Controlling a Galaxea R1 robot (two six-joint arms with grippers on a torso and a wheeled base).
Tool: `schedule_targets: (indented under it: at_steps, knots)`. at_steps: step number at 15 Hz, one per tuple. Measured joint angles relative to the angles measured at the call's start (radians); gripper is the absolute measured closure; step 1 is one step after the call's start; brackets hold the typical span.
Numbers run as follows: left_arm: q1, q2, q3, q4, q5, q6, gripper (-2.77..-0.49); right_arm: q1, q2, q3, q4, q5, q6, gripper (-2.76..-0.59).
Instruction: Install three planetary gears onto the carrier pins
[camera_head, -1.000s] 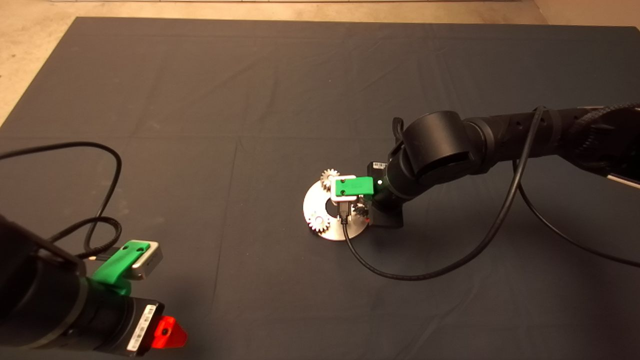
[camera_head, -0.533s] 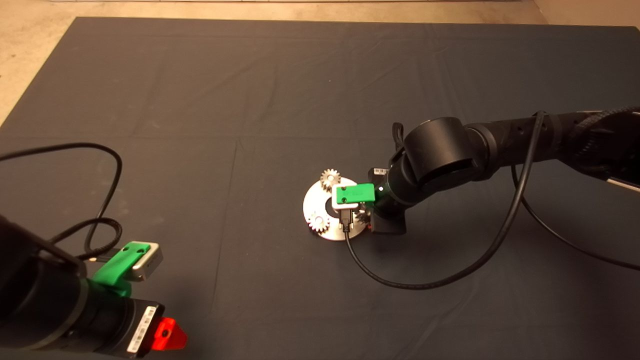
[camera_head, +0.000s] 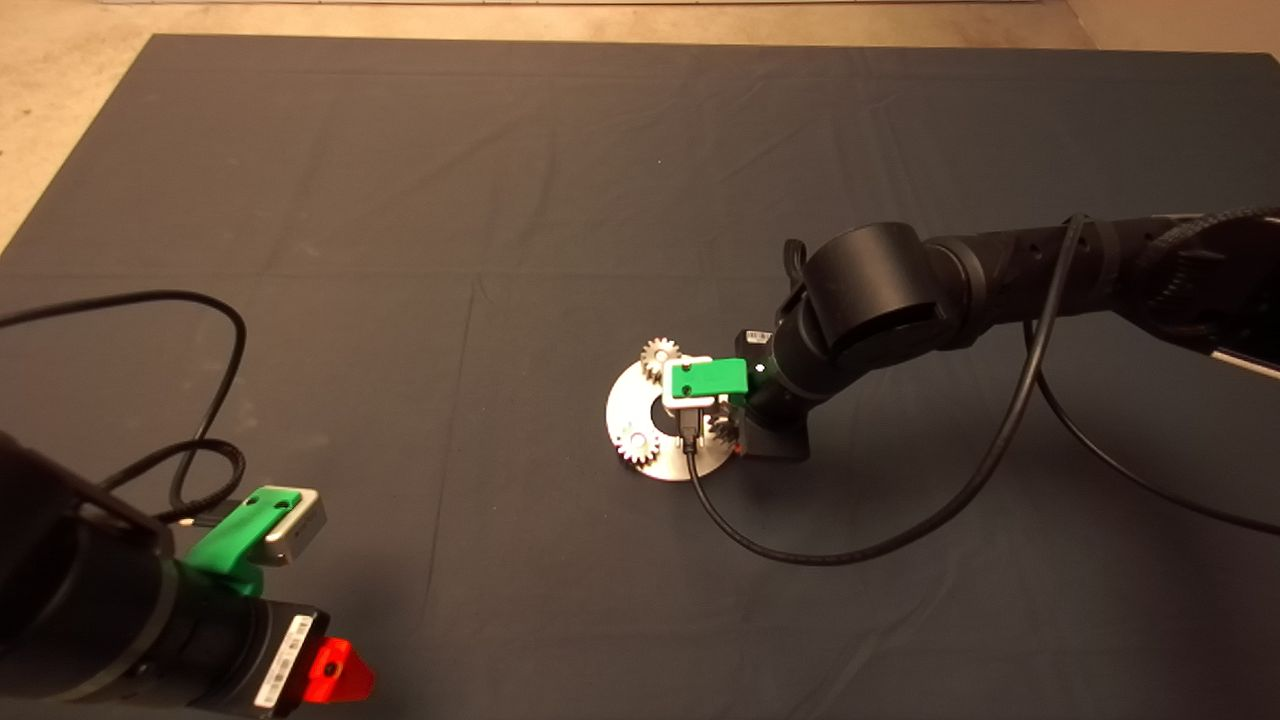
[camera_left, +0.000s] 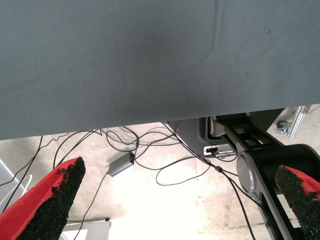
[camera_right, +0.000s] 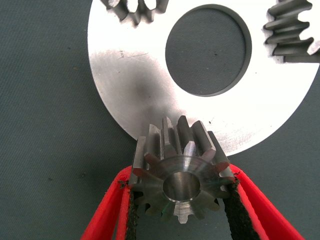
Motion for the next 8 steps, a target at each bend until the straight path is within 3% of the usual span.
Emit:
schedule_targets:
  at_steps: [6, 8]
  knots:
    - [0.002, 0.000, 0.003, 0.000, 0.000, 0.000, -2.76, 0.024, 0.005, -0.063, 0.011, 0.012, 0.000, -1.02]
    - [0.009, 0.000, 0.003, 0.000, 0.000, 0.000, -2.76, 0.035, -0.001, -0.082, 0.042, 0.011, 0.001, -1.02]
